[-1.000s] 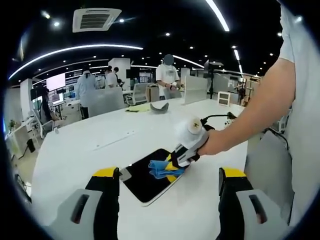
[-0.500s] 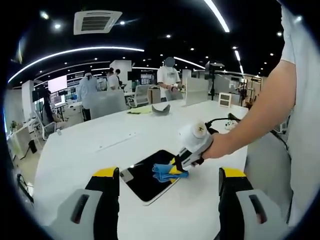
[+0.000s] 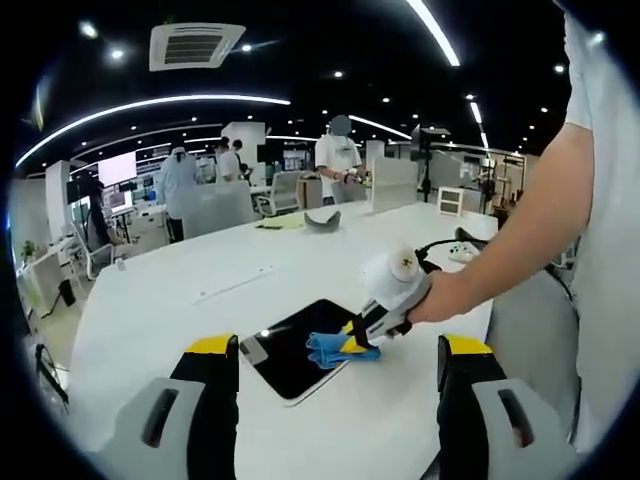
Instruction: Wipe the mirror surface with the cleaning cloth until all visible marks leave the cleaned area.
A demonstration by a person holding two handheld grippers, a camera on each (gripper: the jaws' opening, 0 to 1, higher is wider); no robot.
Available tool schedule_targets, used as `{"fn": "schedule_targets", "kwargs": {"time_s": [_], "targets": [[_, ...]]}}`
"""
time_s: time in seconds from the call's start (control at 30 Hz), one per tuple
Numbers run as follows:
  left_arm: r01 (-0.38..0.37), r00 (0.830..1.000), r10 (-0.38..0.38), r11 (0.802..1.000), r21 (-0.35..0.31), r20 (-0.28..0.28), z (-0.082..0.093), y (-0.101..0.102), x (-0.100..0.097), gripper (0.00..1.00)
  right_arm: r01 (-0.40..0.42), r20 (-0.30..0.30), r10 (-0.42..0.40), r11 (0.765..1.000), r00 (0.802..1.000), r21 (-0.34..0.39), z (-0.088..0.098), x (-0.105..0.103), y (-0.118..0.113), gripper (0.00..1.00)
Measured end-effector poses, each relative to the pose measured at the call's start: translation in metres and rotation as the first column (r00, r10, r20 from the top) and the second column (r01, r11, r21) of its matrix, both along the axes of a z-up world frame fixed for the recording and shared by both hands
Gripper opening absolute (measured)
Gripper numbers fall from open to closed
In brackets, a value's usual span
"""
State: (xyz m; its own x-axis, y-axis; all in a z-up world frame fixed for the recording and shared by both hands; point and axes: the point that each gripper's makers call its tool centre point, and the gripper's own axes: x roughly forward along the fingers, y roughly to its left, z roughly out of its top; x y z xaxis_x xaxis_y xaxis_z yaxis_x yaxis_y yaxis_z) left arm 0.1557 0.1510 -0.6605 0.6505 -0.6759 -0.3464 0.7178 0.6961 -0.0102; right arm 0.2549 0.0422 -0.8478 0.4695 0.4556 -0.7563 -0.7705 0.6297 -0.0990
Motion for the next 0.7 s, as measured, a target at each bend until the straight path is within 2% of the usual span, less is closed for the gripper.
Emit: {"fn": "schedule_targets", "kwargs": {"time_s": [0.47,0.7], "targets": [[-0.006,1.000,0.006,1.000,0.005,0.007,0.001,-0.001,-0.004,0.80,-0.014,0.007,0.014,1.000,1.000,0.008,0.000,-0.013,0.005,0.02],[-0.008,1.000,0.008,1.000,0.005,0.005,0.001,-0.001,-0.005,0.80,-0.026,-0.003,0.026,1.000,1.000,0.004,0.000,-0.010,0.005,0.02]]}}
